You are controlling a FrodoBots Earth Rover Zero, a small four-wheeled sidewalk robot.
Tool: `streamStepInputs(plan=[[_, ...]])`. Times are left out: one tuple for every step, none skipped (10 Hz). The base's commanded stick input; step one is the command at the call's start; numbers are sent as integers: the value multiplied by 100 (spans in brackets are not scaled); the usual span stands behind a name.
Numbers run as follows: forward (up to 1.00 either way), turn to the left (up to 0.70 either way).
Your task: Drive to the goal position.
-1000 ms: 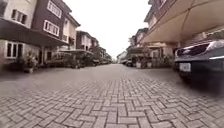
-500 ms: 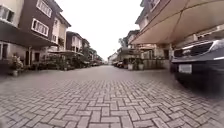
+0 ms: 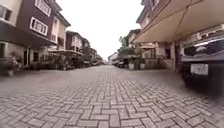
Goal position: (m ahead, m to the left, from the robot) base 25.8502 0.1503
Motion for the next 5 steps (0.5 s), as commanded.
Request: streamStepInputs(plan=[[70,0],[70,0],[70,0],[70,0],[70,0]])
